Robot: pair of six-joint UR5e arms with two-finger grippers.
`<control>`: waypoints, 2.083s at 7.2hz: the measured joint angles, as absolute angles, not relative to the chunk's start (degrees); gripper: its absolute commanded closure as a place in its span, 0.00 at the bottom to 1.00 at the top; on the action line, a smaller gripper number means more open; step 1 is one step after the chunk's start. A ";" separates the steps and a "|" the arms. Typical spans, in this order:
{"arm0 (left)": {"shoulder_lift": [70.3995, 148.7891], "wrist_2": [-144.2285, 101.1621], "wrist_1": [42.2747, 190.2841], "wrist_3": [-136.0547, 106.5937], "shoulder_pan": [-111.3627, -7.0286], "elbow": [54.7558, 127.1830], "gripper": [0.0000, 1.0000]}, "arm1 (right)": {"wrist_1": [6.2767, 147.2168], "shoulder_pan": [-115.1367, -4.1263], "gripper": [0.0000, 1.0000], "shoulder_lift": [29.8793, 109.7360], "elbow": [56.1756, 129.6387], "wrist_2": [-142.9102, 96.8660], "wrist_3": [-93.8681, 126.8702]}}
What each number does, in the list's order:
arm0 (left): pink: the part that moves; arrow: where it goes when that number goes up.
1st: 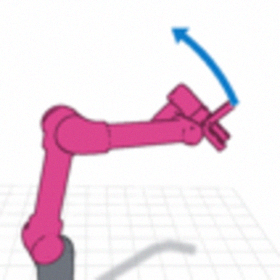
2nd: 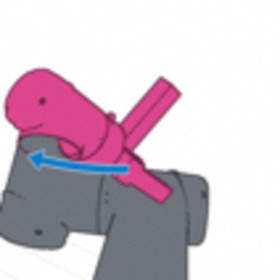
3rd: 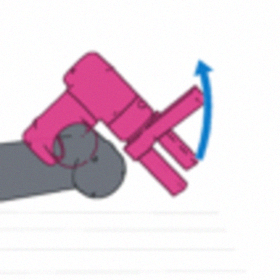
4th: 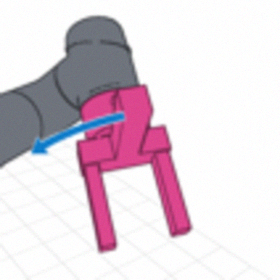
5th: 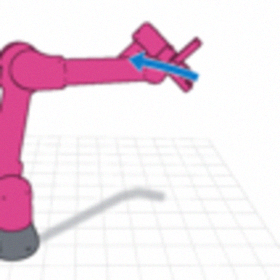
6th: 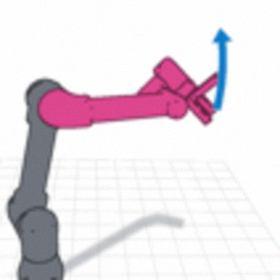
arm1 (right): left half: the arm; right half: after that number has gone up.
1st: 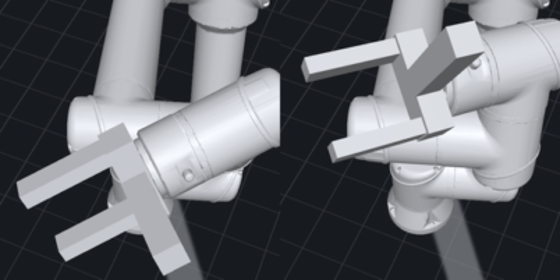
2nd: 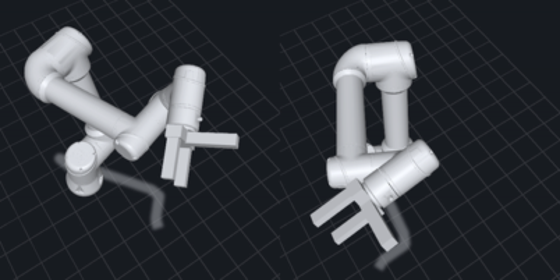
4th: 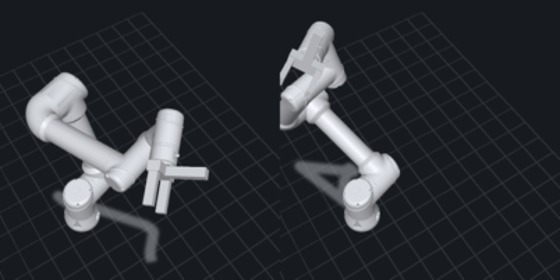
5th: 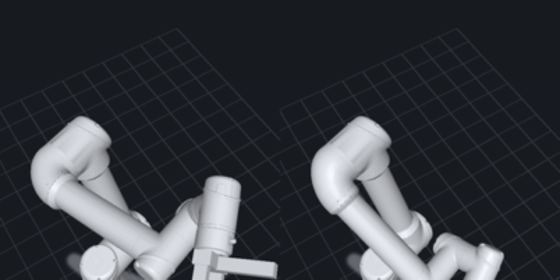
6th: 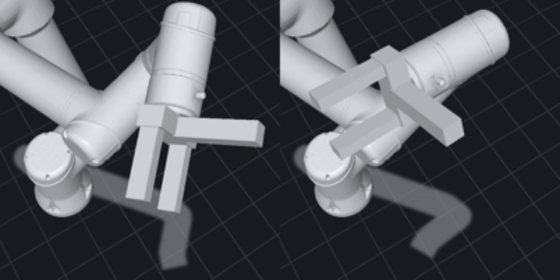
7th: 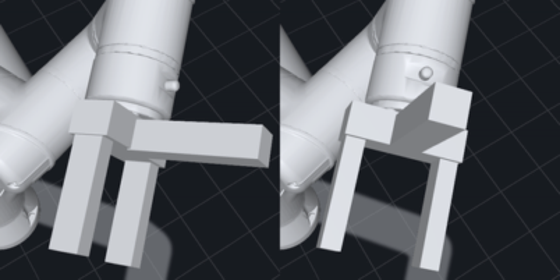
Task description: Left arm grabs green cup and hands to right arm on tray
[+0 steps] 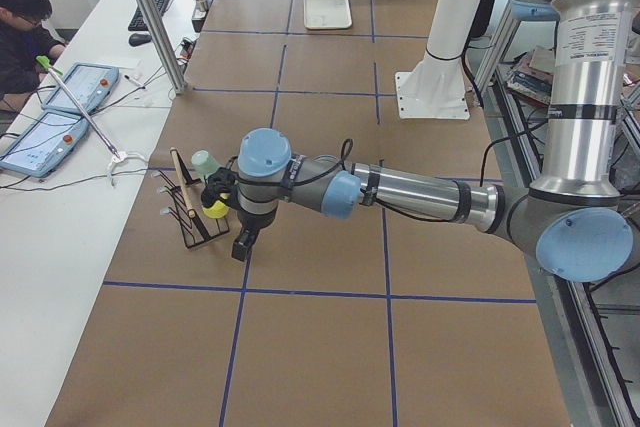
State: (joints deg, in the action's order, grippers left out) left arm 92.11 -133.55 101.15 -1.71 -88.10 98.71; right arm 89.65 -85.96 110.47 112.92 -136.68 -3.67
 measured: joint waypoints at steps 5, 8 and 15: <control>112.59 -128.43 110.04 -30.39 -71.00 88.45 0.00 | 89.65 -85.96 0.00 110.13 112.94 -136.76 -3.60; 120.84 -123.41 110.80 -33.87 -68.32 78.31 0.00 | 89.65 -85.96 0.00 110.07 112.94 -136.76 -3.60; 124.45 -119.71 116.27 -37.99 -63.98 69.23 0.00 | 89.65 -85.96 0.00 110.07 112.94 -136.76 -3.61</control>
